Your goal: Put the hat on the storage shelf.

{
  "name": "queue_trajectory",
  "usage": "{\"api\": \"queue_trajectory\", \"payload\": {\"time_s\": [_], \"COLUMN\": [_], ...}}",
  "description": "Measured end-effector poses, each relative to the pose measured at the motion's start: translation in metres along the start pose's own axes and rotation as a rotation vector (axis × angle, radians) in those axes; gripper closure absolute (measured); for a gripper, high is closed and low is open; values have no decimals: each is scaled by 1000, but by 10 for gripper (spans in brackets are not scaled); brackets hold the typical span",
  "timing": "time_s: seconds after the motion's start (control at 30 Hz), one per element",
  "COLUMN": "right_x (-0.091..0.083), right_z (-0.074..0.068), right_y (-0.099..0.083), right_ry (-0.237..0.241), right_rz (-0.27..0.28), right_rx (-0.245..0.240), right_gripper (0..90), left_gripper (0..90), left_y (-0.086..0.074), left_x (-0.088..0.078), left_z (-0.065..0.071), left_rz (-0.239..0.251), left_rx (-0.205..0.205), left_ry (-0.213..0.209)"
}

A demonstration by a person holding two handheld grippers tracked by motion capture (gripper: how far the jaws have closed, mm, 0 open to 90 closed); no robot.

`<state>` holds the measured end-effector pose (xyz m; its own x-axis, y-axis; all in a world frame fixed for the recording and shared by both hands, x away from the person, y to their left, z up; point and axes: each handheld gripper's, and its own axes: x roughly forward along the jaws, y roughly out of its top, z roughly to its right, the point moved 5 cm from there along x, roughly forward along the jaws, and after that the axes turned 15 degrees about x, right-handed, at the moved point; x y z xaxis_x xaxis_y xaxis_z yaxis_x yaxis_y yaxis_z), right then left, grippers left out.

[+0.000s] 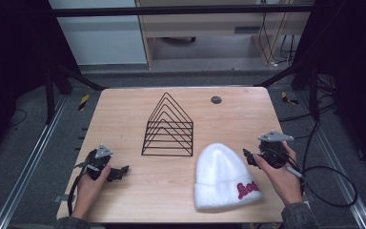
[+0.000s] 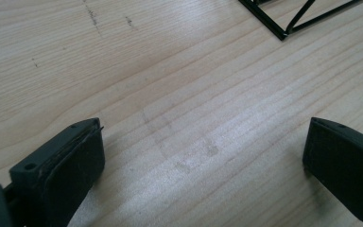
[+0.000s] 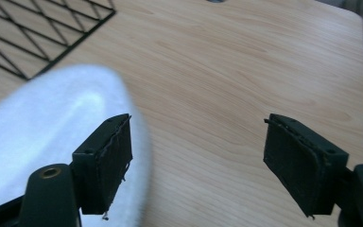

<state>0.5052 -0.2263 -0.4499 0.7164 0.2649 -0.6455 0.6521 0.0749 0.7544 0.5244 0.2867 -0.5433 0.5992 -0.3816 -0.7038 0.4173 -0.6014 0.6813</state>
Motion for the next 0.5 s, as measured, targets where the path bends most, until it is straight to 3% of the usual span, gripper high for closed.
{"api": "queue_trajectory", "payload": {"time_s": [0.3,0.5], "right_x": [10,21], "right_z": [-24,-29], "right_y": [25,31], "right_ry": [58,83], "right_rz": [-82,-121], "right_rx": [-92,-91], "right_gripper": [244,294], "left_gripper": [0,0], "left_y": [0,0], "left_x": [0,0], "left_z": [0,0], "left_rz": [2,2], "left_rx": [5,7], "left_ry": [1,0]}}
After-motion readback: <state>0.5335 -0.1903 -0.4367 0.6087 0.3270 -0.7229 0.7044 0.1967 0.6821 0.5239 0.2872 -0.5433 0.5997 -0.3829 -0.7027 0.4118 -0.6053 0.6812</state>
